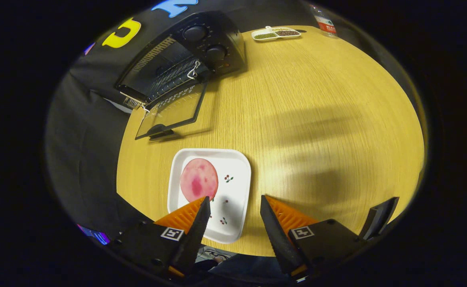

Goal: Open the toaster oven, put the food inside, and close the toaster oven door.

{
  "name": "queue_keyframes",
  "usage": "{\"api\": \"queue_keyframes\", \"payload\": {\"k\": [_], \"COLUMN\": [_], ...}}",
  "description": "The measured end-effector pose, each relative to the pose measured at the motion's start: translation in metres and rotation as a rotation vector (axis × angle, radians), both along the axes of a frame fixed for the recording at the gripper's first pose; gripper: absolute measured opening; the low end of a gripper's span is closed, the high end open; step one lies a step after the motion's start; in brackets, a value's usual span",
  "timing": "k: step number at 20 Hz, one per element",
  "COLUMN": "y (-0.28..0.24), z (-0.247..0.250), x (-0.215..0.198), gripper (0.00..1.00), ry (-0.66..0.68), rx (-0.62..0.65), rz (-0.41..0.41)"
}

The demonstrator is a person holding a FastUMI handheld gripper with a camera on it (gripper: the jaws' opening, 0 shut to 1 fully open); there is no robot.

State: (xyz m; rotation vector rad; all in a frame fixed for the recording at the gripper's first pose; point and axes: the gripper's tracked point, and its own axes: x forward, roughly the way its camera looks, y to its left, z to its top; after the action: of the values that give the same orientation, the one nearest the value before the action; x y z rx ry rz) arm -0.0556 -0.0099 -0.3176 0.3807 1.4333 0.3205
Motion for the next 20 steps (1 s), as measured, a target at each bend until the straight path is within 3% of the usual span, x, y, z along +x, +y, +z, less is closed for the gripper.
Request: {"api": "queue_keyframes", "payload": {"k": [3,4,6,9,10,11,20], "y": [-0.002,-0.008,-0.005,-0.012,-0.021,-0.026,0.006], "z": [-0.006,-0.010,-0.009,-0.020,0.004,-0.017,0.000], "x": [0.000,-0.002,-0.002,0.000,0.002,0.007,0.001], "gripper": [0.82,0.69,0.29,0.29,0.17,0.05,0.02], "ry": [0.034,0.038,0.048,0.057,0.075,0.079,0.031], "rx": [-0.007,-0.029,-0.013,-0.038,-0.022,-0.016,0.094], "rz": [0.004,0.009,0.004,-0.016,-0.043,-0.045,-0.065]}}
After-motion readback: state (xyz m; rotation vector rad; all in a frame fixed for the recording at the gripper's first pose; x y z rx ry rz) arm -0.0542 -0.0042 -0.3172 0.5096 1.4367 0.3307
